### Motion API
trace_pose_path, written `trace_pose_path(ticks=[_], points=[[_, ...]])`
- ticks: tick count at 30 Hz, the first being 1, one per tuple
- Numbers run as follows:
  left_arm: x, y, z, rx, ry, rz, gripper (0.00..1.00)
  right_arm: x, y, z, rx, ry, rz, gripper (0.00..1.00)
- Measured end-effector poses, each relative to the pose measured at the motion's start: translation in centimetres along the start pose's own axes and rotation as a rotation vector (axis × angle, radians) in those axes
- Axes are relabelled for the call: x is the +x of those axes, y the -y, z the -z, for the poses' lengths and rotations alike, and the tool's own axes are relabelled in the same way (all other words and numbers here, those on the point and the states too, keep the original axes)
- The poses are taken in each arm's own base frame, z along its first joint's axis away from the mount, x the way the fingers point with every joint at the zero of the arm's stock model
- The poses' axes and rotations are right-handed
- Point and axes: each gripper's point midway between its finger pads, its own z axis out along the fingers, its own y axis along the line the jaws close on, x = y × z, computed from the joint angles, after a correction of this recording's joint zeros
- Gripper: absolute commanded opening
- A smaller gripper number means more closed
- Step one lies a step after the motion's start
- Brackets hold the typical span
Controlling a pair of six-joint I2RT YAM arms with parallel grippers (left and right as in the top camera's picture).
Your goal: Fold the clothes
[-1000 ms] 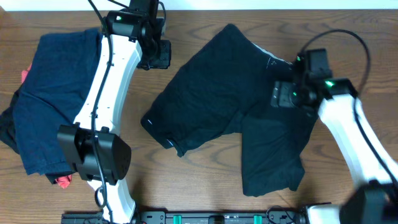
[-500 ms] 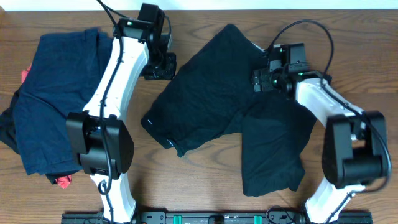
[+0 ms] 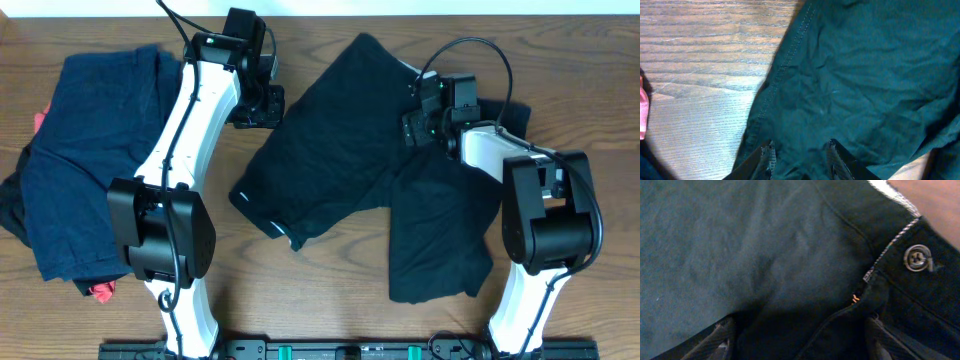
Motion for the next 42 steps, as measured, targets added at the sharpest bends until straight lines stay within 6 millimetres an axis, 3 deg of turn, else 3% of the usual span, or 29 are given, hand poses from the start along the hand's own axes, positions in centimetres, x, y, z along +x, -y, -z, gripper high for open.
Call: trace_pose_path(ticks=[5, 10, 18, 22, 28, 33, 37, 40, 42], points=[[-0.1, 0.0, 0.0, 0.000, 0.003, 0.000, 0.36, -1.0, 1.0, -0.9, 0.040, 0.043, -0.010, 0.79], [-0.3, 0.1, 0.0, 0.002, 0.013, -0.002, 0.36, -1.0, 3.4, -1.3, 0.097, 0.056, -0.132, 0.79], [-0.6, 1.6, -0.4, 0.011, 0.026, -0.038, 0.36, 1.3, 12.3, 0.9, 0.248, -0.008, -0.450, 0.78], [-0.7, 2.9, -2.4, 0.016, 0.011, -0.070, 0.36, 2.7, 14.5, 2.2, 0.293, -0.081, -0.597, 0.80], [-1.7, 5.5, -8.9, 0.064, -0.012, -0.116, 0.36, 3.9, 14.8, 3.8, 0.329, -0.179, -0.833, 0.86], [-0.5, 7.6, -12.8, 0.128, -0.077, -0.139, 0.36, 3.7, 14.4, 3.9, 0.314, -0.177, -0.921, 0.89], [0.4, 8.0, -13.5, 0.141, -0.113, -0.140, 0.34, 3.5, 14.1, 3.8, 0.306, -0.173, -0.944, 0.90], [0.5, 7.8, -13.5, 0.146, -0.122, -0.131, 0.08, 3.4, 13.8, 3.7, 0.303, -0.173, -0.942, 0.91], [0.5, 7.3, -13.4, 0.140, -0.127, -0.116, 0.06, 3.3, 13.7, 3.7, 0.301, -0.172, -0.940, 0.91]])
